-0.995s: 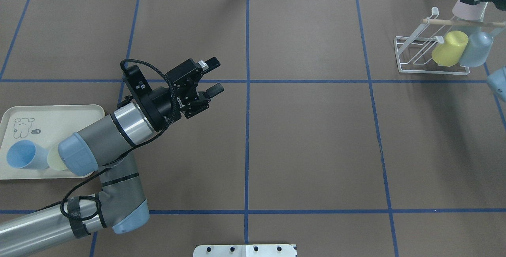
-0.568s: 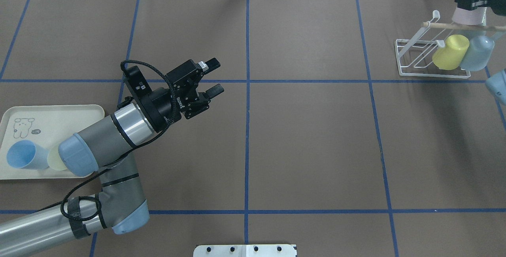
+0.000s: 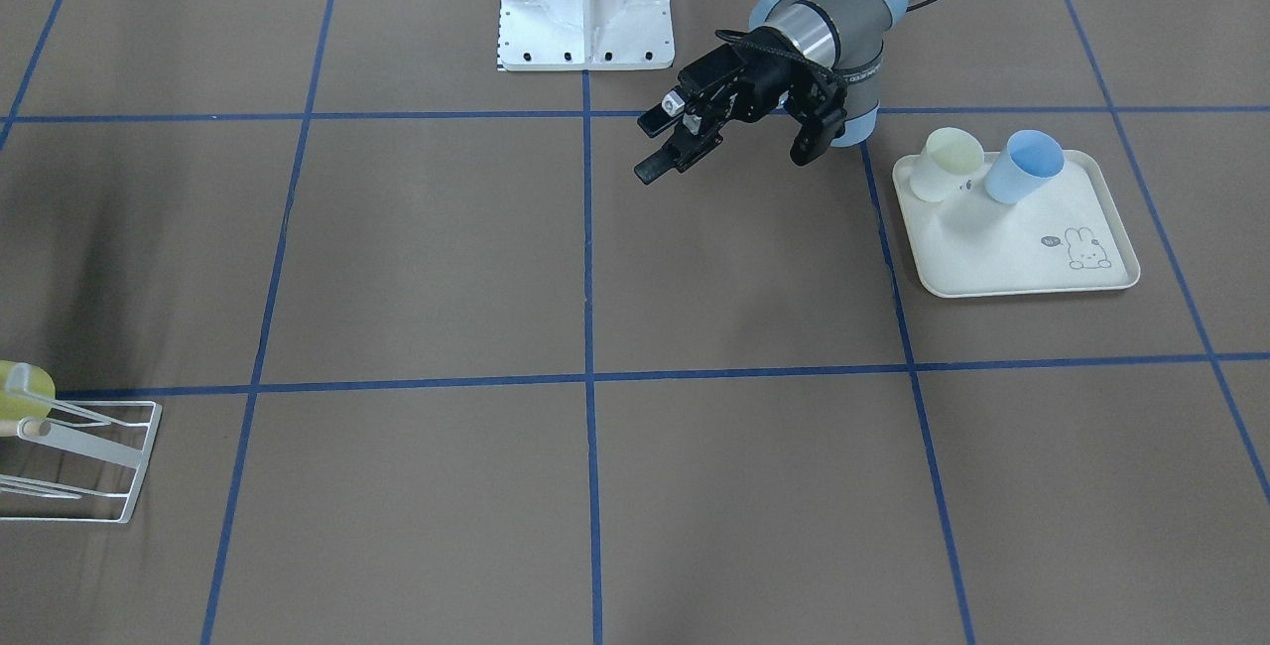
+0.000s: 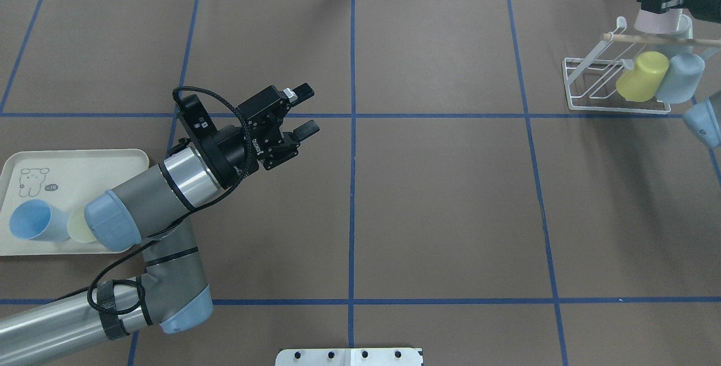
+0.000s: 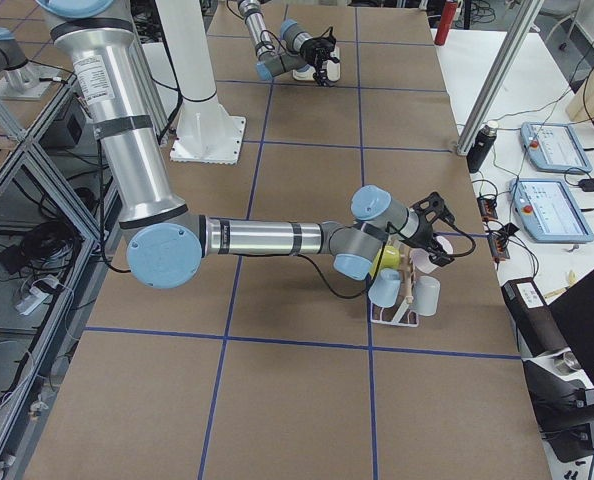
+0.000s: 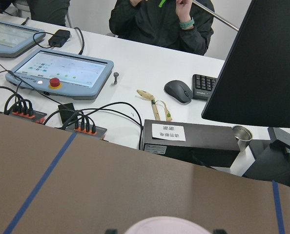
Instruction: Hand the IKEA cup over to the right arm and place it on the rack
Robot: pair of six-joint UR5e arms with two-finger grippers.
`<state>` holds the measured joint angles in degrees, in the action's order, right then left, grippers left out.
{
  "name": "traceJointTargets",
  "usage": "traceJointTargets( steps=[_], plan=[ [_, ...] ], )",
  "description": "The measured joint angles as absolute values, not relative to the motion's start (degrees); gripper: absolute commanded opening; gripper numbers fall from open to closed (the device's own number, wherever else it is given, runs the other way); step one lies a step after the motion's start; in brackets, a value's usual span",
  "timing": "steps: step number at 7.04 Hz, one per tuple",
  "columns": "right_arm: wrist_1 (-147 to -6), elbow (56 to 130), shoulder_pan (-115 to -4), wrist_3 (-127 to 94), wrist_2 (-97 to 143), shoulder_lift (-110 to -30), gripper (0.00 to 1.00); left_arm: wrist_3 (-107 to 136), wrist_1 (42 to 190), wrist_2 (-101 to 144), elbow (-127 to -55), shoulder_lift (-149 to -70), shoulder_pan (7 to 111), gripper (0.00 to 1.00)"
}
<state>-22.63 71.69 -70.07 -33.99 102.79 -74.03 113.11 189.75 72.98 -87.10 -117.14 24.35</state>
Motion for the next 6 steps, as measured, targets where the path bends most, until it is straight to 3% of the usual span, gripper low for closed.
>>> traceJointTargets(
  steps=[6],
  plan=[
    [-22.69, 71.37, -69.98, -33.38, 99.57, -73.66, 0.00, 113.12, 189.76, 72.52, -87.06, -117.16, 23.34, 1.00]
  ],
)
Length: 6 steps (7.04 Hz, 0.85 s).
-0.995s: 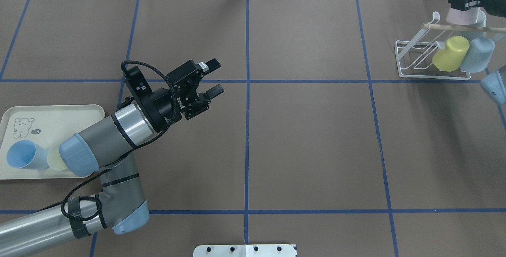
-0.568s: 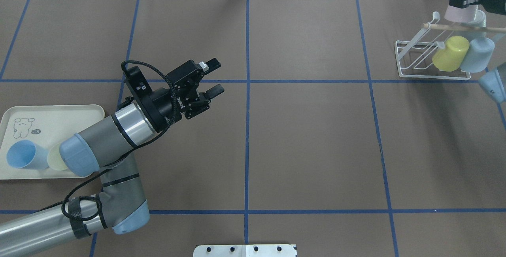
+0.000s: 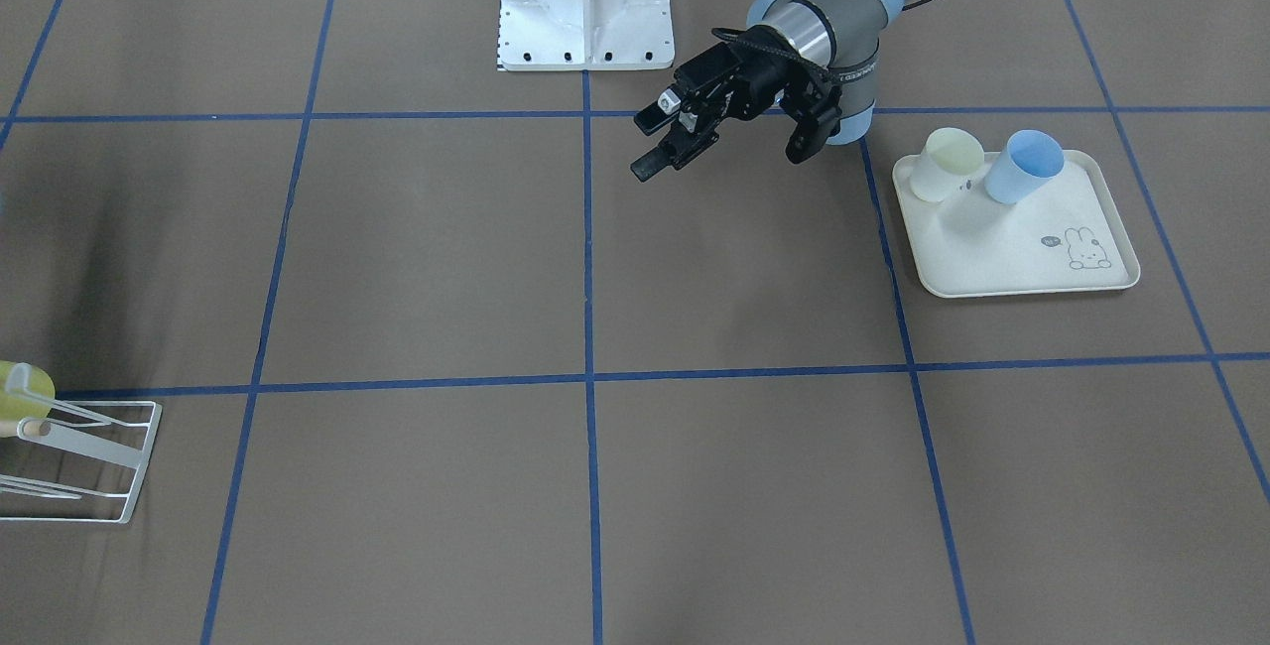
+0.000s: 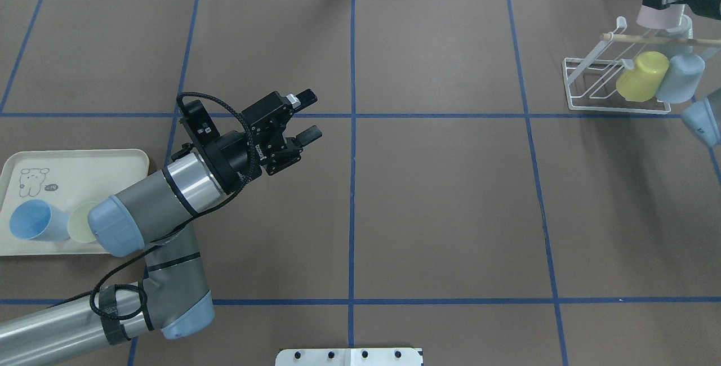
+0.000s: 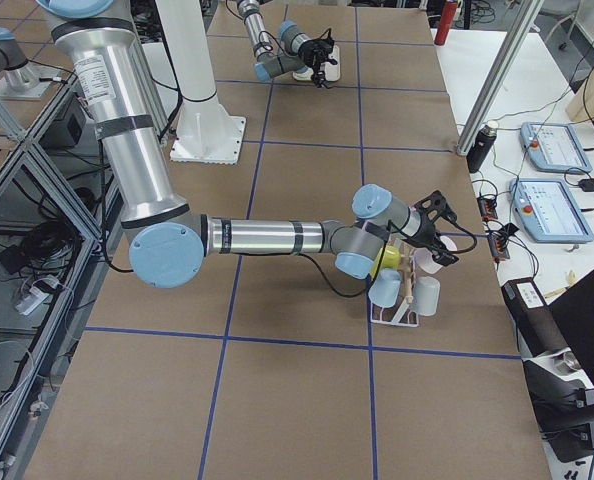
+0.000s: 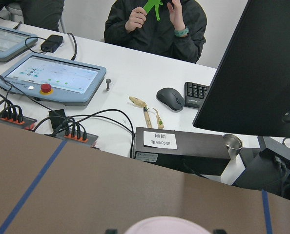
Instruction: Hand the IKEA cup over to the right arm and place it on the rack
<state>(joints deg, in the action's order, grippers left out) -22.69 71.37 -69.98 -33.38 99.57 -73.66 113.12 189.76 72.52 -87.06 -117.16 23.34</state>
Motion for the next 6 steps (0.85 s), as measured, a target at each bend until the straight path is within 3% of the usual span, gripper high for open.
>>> traceJointTargets(
  steps=[6],
  plan=[
    [-17.10, 72.04, -67.95, -35.51, 84.34, -74.74, 0.00, 113.17, 190.77, 72.57, -87.01, -114.67, 21.97, 1.00]
  ],
)
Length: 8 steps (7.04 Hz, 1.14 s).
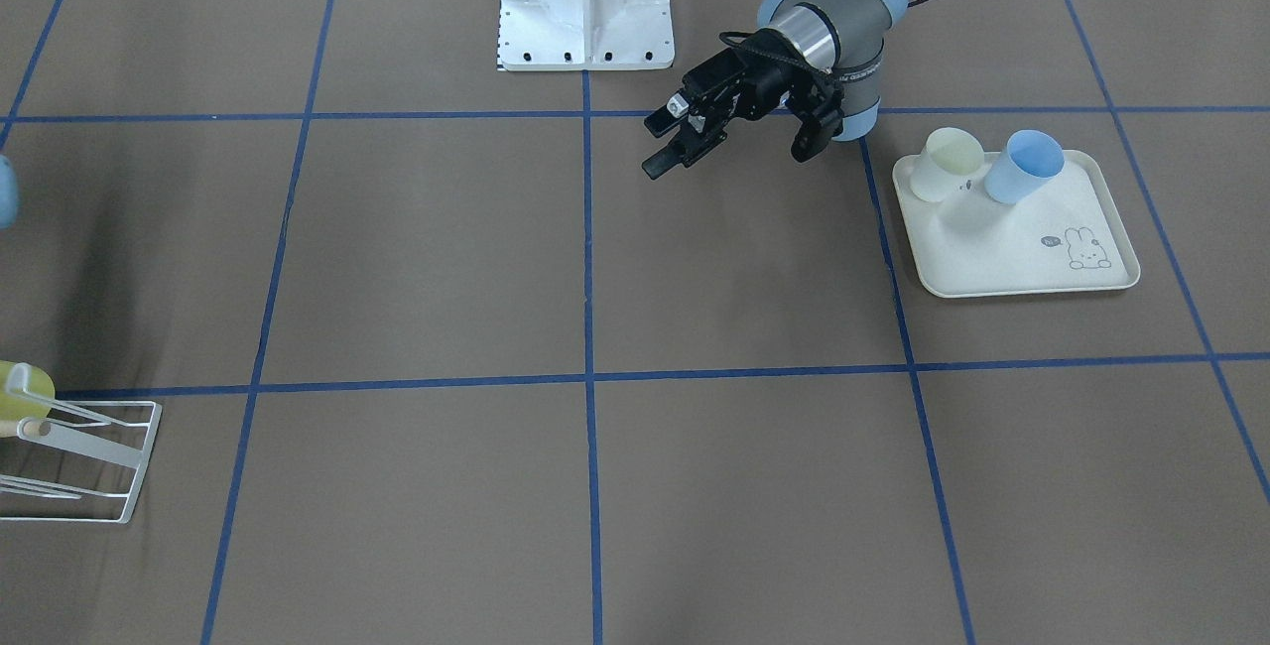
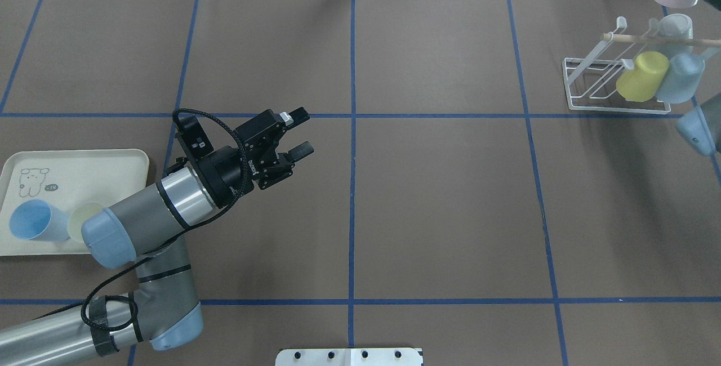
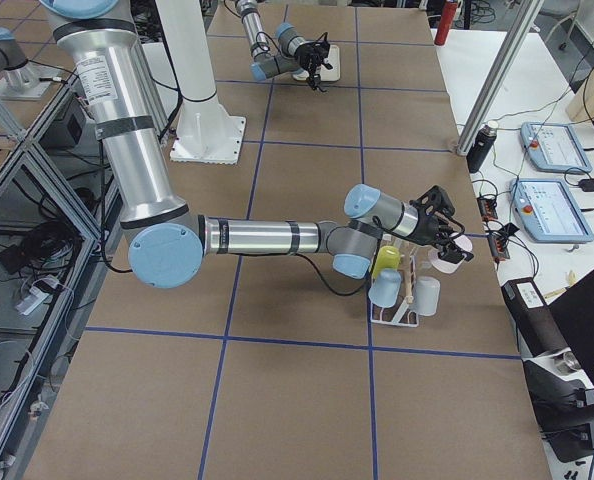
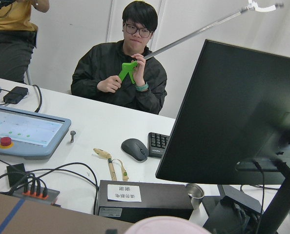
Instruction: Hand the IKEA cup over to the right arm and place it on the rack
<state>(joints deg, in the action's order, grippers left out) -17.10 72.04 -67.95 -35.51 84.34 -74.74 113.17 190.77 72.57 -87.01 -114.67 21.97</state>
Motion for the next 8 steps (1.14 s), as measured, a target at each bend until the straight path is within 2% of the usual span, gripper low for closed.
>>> traceJointTargets(
  steps=[8],
  plan=[
    [-13.31, 72.16, -62.33, -38.64, 76.47, -78.57, 0.00, 113.18, 194.16, 72.60, -86.86, -111.36, 21.68, 1.00]
  ],
)
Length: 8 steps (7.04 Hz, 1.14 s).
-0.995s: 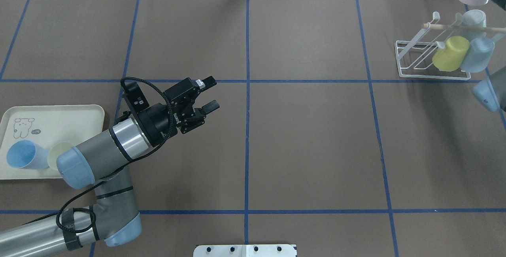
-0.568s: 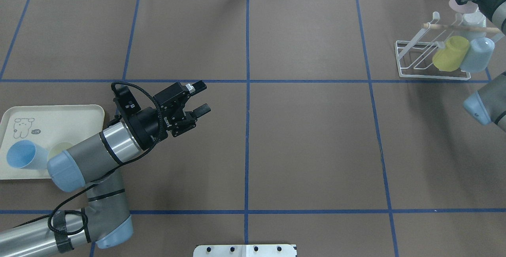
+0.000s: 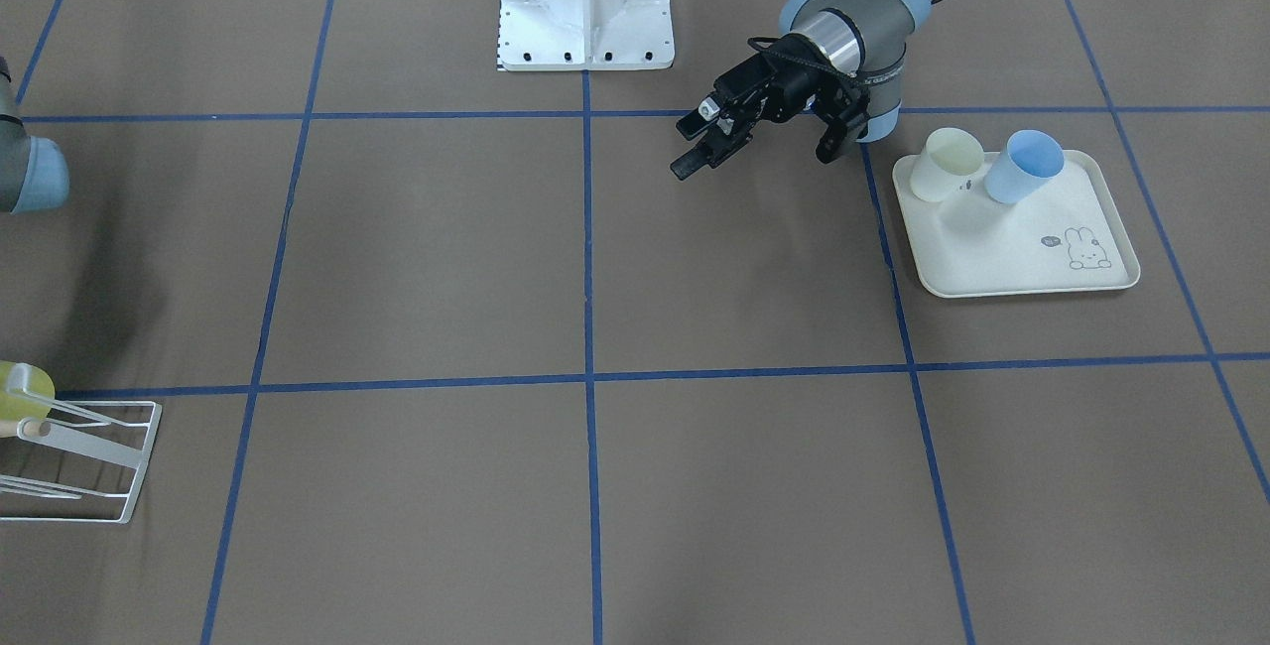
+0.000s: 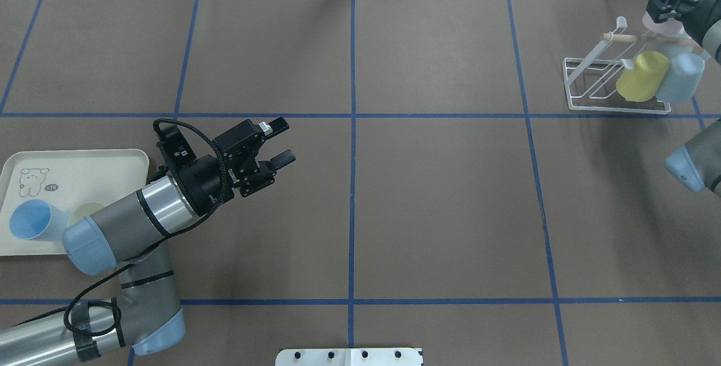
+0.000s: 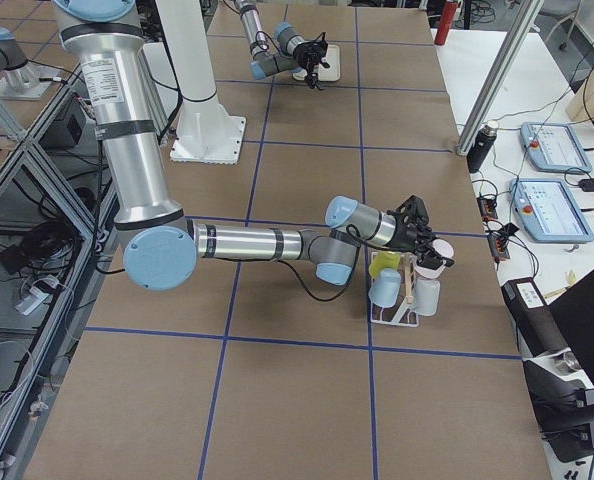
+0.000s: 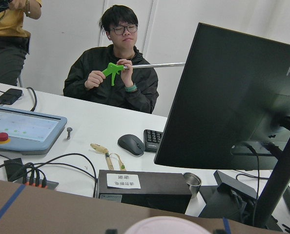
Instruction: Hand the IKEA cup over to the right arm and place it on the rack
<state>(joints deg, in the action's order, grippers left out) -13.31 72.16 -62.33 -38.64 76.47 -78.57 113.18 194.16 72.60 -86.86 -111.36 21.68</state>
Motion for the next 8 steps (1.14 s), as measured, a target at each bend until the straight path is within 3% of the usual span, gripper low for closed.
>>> traceJointTargets(
  steps=[8],
  plan=[
    [-13.34, 71.65, -59.70, -38.75, 76.28, -78.17, 0.00, 113.18, 194.07, 72.52, -86.81, -111.36, 21.37, 1.00]
  ],
)
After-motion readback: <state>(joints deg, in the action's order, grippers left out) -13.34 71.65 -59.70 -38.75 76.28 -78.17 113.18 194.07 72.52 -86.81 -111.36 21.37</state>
